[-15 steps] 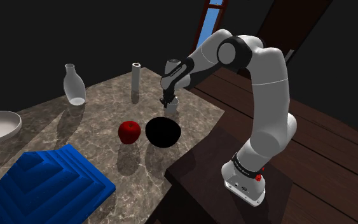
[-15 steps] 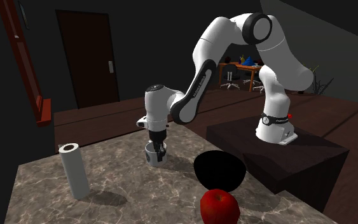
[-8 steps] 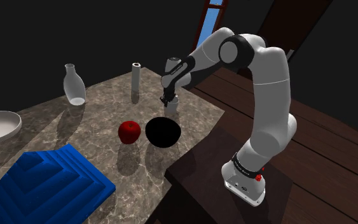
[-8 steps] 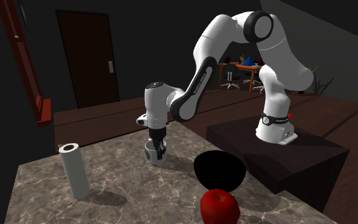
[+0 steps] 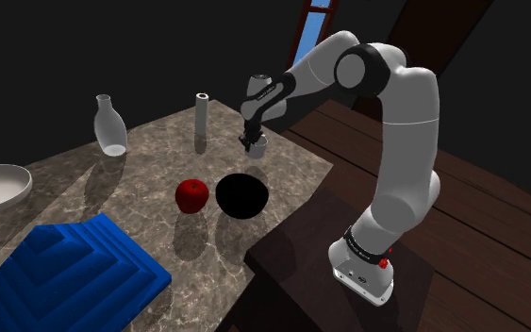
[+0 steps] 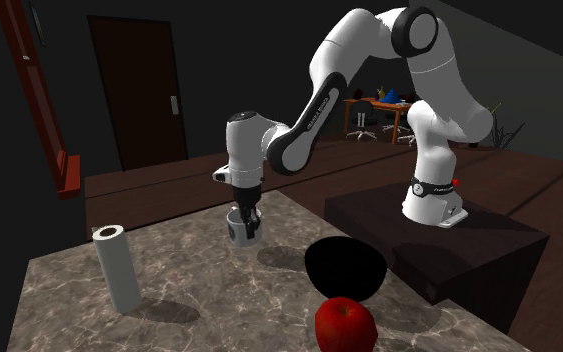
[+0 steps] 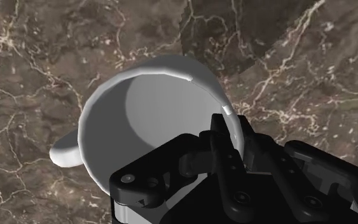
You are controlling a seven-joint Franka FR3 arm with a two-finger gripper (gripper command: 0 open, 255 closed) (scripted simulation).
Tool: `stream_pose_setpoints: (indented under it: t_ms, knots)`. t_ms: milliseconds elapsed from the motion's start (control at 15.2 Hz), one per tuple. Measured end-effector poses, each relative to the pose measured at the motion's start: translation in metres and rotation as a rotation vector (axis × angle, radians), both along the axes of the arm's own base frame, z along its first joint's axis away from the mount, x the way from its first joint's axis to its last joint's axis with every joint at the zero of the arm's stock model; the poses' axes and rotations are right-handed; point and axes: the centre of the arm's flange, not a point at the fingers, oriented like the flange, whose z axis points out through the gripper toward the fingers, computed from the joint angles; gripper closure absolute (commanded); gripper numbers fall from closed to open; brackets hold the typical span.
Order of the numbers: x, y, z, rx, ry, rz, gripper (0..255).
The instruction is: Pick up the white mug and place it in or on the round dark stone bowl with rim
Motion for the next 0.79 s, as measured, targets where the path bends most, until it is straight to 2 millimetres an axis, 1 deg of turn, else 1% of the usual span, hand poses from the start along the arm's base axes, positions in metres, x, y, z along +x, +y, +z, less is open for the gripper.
stream_pose_setpoints:
  t_ms: [792]
  knots:
    - [0.0, 0.001, 0.063, 0.0, 0.0, 0.0, 255]
